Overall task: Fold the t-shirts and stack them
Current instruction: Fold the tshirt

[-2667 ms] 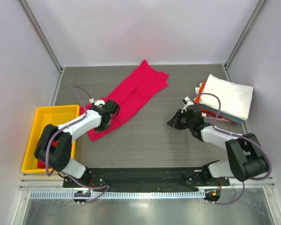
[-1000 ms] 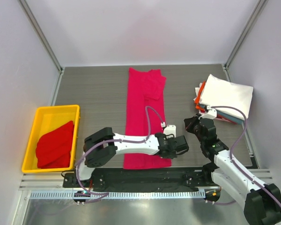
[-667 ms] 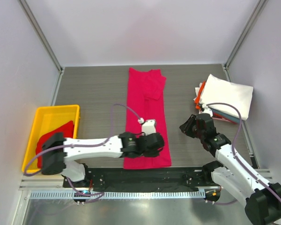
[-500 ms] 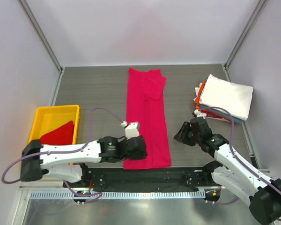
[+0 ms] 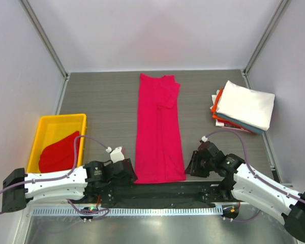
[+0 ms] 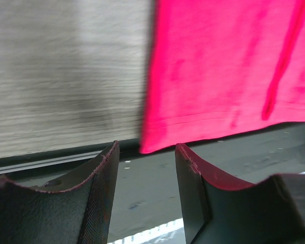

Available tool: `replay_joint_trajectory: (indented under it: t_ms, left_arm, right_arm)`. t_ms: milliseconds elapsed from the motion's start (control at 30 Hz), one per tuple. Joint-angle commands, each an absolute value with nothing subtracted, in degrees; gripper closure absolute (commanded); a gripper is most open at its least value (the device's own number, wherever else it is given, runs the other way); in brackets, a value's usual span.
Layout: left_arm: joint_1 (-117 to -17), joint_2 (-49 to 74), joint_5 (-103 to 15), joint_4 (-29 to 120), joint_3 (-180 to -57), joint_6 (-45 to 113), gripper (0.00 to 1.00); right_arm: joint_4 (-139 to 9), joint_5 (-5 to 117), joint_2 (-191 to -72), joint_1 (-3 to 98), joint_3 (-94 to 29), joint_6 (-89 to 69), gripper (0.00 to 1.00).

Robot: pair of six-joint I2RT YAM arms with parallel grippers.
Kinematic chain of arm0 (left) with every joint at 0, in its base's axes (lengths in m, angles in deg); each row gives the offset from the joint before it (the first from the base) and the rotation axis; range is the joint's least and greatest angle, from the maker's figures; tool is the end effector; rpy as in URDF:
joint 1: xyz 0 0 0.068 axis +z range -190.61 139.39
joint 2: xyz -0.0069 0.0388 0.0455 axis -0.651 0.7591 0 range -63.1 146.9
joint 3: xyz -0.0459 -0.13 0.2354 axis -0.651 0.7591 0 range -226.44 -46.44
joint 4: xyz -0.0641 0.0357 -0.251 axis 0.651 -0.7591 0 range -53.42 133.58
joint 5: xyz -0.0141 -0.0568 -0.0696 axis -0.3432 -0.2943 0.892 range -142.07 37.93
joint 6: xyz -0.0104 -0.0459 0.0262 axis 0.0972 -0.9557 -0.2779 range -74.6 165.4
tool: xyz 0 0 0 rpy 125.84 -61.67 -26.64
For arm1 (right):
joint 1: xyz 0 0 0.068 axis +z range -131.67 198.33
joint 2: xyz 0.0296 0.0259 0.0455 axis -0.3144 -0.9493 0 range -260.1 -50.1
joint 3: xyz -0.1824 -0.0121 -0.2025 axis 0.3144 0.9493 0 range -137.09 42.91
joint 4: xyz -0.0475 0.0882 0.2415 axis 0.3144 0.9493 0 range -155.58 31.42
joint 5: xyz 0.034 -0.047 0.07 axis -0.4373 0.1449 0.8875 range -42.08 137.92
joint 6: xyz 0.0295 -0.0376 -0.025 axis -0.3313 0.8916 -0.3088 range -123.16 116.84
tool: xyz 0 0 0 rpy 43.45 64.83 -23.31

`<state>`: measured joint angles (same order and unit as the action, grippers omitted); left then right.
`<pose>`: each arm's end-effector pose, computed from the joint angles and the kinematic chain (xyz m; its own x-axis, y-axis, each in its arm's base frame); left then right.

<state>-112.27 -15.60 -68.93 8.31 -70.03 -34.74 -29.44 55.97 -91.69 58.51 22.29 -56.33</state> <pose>0.0556 -0.1348 0.1709 -0.8952 -0.2961 -0.3332 -0.1187 0.8789 -0.4620 0.0977 0.0889 0.1654 -0.9424 0.2413 -0.2314 0.0956 0.8577 0.5051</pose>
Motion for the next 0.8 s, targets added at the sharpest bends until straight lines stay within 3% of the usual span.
replay_joint_trajectory:
  t_ms: [0, 267, 433, 767]
  left_arm:
    - [-112.0, -17.4, -67.2, 11.2, -67.9, -38.3, 0.50]
    - [-112.0, -18.5, -68.1, 9.6, -69.0, -37.7, 0.52]
    - [-112.0, -16.7, -68.3, 8.8, -69.5, -37.6, 0.53]
    - [-111.6, -23.8, -68.3, 7.9, -66.2, -39.1, 0.55]
  right_arm:
    - [-28.0, 55.2, -90.0, 61.0, 23.6, -60.8, 0.57]
    - [-28.8, 48.9, -96.4, 70.7, 15.6, -59.7, 0.60]
    - [-26.5, 37.7, -112.7, 84.4, 3.2, -60.8, 0.59]
    - [-27.8, 32.6, -129.1, 90.3, -6.6, -61.6, 0.61]
